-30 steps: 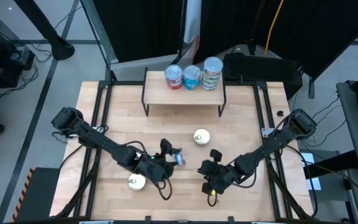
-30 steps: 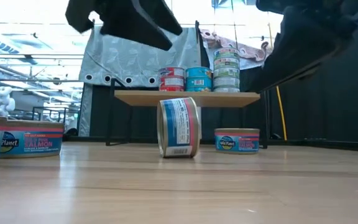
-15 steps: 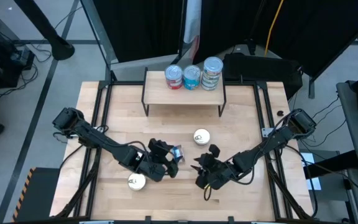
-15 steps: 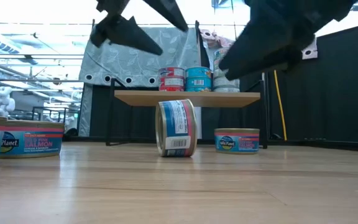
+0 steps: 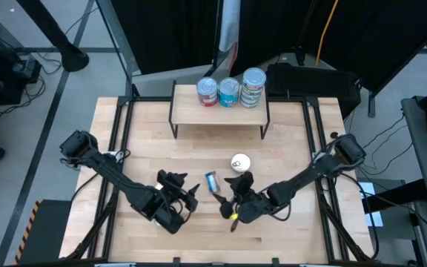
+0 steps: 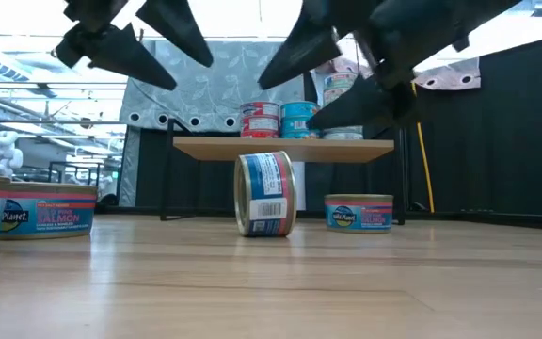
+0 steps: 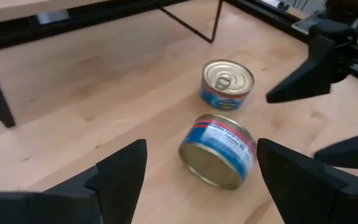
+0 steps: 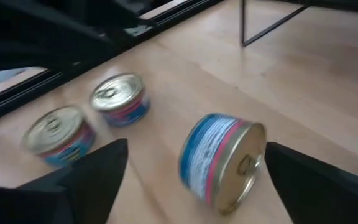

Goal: Stack canned seafood by type on shelf
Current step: Put the blue pink tuna can on the shelf

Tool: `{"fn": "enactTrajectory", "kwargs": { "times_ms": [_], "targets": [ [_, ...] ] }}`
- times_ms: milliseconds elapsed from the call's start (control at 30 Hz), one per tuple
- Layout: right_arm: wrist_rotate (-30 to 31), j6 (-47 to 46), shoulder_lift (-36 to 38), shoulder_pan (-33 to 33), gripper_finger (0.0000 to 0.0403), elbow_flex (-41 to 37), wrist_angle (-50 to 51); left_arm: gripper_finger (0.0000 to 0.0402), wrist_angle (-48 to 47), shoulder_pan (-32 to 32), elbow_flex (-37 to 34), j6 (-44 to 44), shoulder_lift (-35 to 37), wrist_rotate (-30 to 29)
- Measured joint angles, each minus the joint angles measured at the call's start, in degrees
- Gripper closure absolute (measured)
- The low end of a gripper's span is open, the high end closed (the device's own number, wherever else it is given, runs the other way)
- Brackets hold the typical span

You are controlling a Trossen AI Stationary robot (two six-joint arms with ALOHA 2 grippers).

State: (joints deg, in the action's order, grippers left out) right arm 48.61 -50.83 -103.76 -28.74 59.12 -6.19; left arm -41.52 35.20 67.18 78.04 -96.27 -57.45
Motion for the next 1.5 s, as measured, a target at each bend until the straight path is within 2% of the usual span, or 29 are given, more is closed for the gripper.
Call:
{"fn": "enactTrajectory", "kwargs": {
  "times_ms": [167, 367, 700, 800, 967, 1133, 1267, 1400, 1500],
  "targets": [
    [2.3, 0.4, -3.9, 1.9, 0.0006, 3.9, 1.0, 0.0100, -2.6, 2.1, 0.0, 1.2, 0.0, -1.0],
    [1.0, 0.5, -9.6, 3.6, 0.0008, 10.7, 5.9, 0.0100, -2.8, 4.4, 0.0, 2.6, 0.0, -2.9],
    [4.0, -3.2, -18.5, 4.5, 0.0010, 23.4, 27.3, 0.0100, -3.1, 5.4, 0.0, 2.6, 0.0, -3.9],
    [4.0, -3.3, -19.9, 4.9, 0.0018, 24.3, 29.2, 0.0100, -3.2, 5.4, 0.0, 2.6, 0.0, -4.1],
    [3.8, -0.3, -20.5, 5.5, 0.0067, 24.3, 29.6, 0.0100, -3.8, 5.4, 0.0, 2.2, 0.0, -4.3],
    [3.3, 1.6, -20.5, 5.5, 0.0160, 24.3, 32.6, 0.0100, -4.9, 5.4, 0.0, 0.4, 0.0, -4.9],
    [2.5, 3.0, -20.5, 5.7, 0.0230, 24.3, 34.7, 0.0100, -4.9, 5.3, 0.0, -4.8, 0.0, -6.4],
    [2.7, 7.5, -20.5, 5.8, 0.0233, 24.3, 34.7, 0.0100, -4.9, 4.5, 0.0, -11.7, 0.0, -6.5],
    [2.5, 10.4, -20.4, 5.8, 0.0233, 24.3, 34.7, 0.0100, -5.0, 3.8, 0.0, -12.9, 0.0, -6.5]
  ]
}}
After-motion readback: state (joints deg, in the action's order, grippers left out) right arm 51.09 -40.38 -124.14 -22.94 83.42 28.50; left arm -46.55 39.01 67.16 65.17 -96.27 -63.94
